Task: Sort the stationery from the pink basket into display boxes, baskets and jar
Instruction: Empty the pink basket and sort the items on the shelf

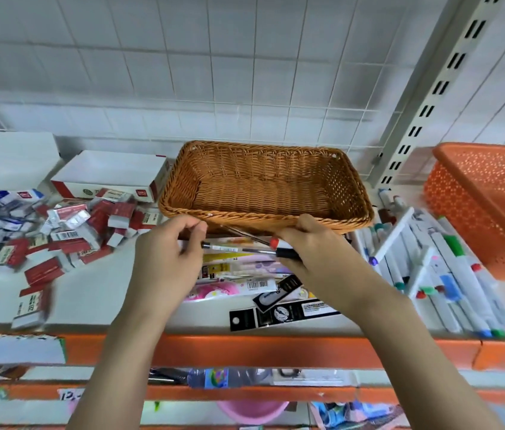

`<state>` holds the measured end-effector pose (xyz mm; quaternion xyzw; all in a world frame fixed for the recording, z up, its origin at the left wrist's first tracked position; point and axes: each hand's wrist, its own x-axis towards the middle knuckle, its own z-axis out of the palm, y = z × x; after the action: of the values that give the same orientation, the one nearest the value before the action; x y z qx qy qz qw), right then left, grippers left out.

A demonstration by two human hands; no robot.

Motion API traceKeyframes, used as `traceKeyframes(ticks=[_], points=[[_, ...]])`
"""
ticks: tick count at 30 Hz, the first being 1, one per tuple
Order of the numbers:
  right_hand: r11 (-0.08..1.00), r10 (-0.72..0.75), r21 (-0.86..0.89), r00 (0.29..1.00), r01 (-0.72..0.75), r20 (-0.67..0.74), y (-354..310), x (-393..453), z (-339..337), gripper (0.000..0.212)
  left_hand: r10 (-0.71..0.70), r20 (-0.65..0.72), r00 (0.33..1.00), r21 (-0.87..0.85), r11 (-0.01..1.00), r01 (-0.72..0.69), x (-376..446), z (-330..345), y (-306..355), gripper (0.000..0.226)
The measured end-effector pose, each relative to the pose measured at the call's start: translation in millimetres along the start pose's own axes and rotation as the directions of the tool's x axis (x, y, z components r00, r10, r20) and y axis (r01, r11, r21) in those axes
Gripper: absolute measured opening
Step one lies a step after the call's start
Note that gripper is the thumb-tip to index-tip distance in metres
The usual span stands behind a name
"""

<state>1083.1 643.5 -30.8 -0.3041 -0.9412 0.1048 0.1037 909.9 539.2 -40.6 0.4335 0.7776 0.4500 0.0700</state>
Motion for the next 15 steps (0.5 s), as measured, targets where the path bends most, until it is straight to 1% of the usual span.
traceKeyframes(ticks=[2, 4, 6, 8, 9, 10, 12, 13, 15], points=[[0.998, -0.008, -0.063, 0.999, 0.006, -0.035, -0.8, 1.3, -1.5, 0.043, 0.004, -0.039, 0.999, 0.024, 1.000, -0.003, 1.3, 0.7, 1.8, 0.010], [0.993, -0.021, -0.116, 0.998, 0.014, -0.059, -3.0, 2.7, 1.1, 0.053, -0.007, -0.064, 0.998, 0.003, 1.000, 0.007, 1.2, -2.1, 0.6, 0.010], [0.984, -0.056, -0.177, 0.992, 0.036, -0.111, -4.9, 3.9, 5.6, 0.060, -0.019, -0.097, 0.995, -0.011, 1.000, 0.018, -0.3, -5.6, -1.3, 0.011], [0.975, -0.116, -0.206, 0.977, 0.079, -0.177, -8.7, 2.6, 7.0, 0.060, -0.013, -0.132, 0.991, -0.005, 1.000, 0.012, -2.8, -8.5, -1.6, 0.012], [0.978, -0.115, -0.193, 0.977, 0.079, -0.181, -8.0, 1.9, 4.4, 0.055, -0.008, -0.142, 0.990, -0.005, 1.000, 0.007, -3.9, -9.3, -0.3, 0.012], [0.986, -0.091, -0.156, 0.981, 0.064, -0.171, -4.2, 0.2, 0.2, 0.048, -0.003, -0.148, 0.989, -0.004, 1.000, 0.002, -4.9, -9.4, 2.0, 0.011], [0.999, -0.028, 0.042, 0.984, 0.035, -0.175, 7.9, -8.0, -10.5, 0.037, 0.013, -0.143, 0.990, -0.003, 1.000, -0.013, -5.6, -5.4, 6.7, 0.010], [0.991, 0.017, 0.133, 0.979, 0.011, -0.206, 14.4, -13.3, -18.0, 0.036, 0.023, -0.137, 0.990, 0.000, 1.000, -0.023, -5.2, -1.4, 10.0, 0.009], [0.970, 0.132, 0.233, 0.951, -0.066, -0.278, 28.2, -22.8, -32.2, 0.034, 0.060, -0.116, 0.991, 0.010, 0.998, -0.060, -4.1, 8.8, 18.4, 0.010]])
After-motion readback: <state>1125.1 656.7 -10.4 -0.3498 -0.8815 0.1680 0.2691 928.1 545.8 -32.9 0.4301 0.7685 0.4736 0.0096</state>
